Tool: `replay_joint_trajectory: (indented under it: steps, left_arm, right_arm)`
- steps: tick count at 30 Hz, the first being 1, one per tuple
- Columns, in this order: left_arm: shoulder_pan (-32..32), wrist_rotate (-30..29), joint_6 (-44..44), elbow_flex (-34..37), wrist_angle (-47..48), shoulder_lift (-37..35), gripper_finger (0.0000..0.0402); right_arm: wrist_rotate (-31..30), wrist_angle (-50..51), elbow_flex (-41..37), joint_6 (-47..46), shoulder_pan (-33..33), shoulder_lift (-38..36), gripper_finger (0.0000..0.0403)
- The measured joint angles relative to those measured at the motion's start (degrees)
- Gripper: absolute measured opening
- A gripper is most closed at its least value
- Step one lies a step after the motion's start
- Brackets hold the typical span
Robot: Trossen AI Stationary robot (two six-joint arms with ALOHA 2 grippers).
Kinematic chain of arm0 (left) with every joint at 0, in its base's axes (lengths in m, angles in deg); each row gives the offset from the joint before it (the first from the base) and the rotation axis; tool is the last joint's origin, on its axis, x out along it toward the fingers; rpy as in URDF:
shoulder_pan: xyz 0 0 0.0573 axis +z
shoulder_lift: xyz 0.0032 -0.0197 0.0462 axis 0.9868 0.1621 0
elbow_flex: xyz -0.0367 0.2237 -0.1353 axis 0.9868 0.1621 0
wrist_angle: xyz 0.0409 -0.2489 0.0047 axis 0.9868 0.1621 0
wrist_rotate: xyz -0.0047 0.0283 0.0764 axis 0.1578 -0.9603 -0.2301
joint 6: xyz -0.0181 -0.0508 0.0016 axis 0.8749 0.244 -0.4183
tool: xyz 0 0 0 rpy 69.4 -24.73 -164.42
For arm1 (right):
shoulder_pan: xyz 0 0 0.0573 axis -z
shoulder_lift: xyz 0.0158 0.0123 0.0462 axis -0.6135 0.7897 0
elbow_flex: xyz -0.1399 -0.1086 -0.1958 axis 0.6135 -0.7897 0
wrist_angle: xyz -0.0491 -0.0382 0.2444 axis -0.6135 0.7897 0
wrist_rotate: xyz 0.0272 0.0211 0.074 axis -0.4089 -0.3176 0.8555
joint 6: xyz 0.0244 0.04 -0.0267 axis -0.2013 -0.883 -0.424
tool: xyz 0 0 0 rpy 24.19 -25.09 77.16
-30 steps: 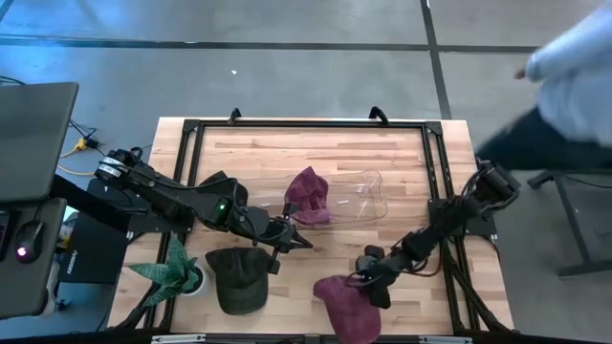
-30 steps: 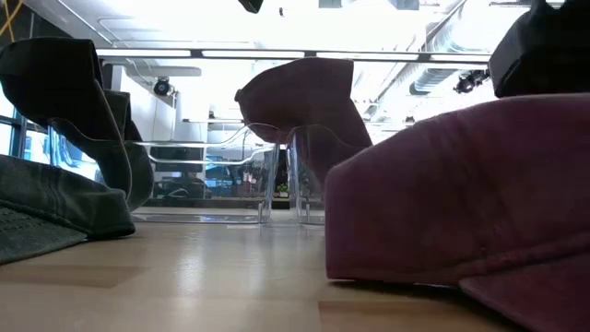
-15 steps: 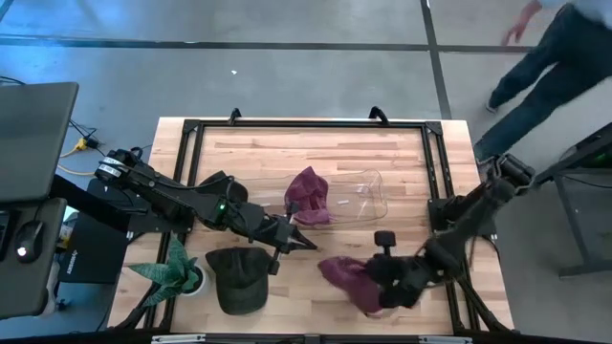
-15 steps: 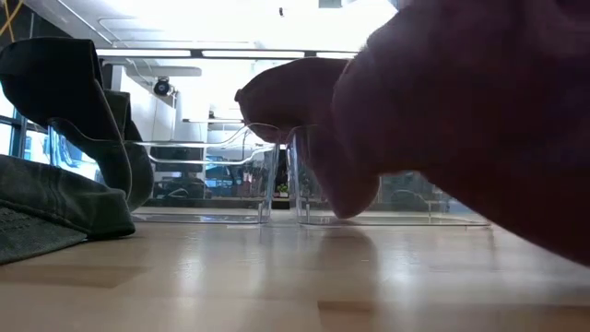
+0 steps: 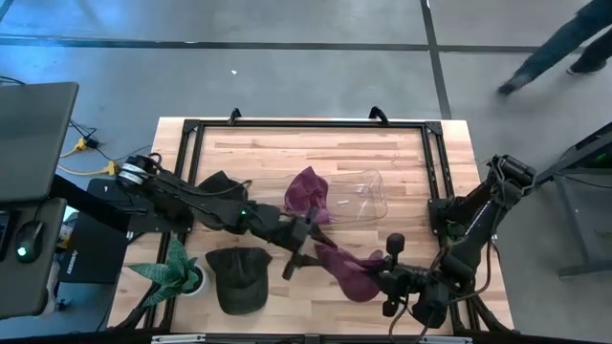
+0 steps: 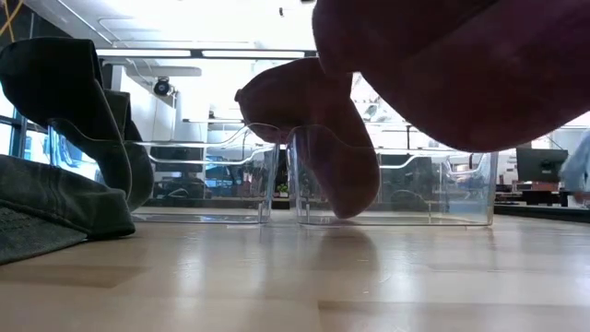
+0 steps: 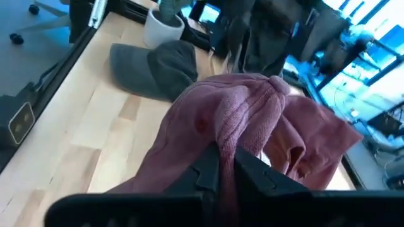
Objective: Pick & Place hat
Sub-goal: Put the red cap into the right transparent bin
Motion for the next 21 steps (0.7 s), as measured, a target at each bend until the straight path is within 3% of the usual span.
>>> replay_joint_trajectory:
  steps: [3, 7, 13, 18, 21]
  left_arm:
    - [0.1, 0.9, 1.4, -2.2, 2.3, 4.0, 0.0260]
    - [0.4, 2.1, 0.9, -7.0, 3.6, 7.1, 0.0269]
    - [1.3, 6.8, 3.6, -10.8, 10.6, 8.0, 0.0252]
    - [2.2, 17.7, 5.4, -10.9, 10.5, 8.1, 0.0230]
    - [2.2, 21.2, 5.5, -10.9, 10.6, 9.0, 0.0205]
  right_arm:
    - [0.6, -2.2, 0.0, 3.2, 0.0, 0.0, 0.0014]
    - [0.7, -3.3, 0.0, 5.2, -0.2, 0.0, 0.0007]
    - [0.3, -4.1, 0.0, 5.2, -1.2, 0.0, 0.0023]
    - [0.1, -4.0, 0.0, 5.3, -1.5, 0.0, 0.0009]
    - [1.2, -4.0, 0.0, 5.2, -1.5, 0.0, 0.0006]
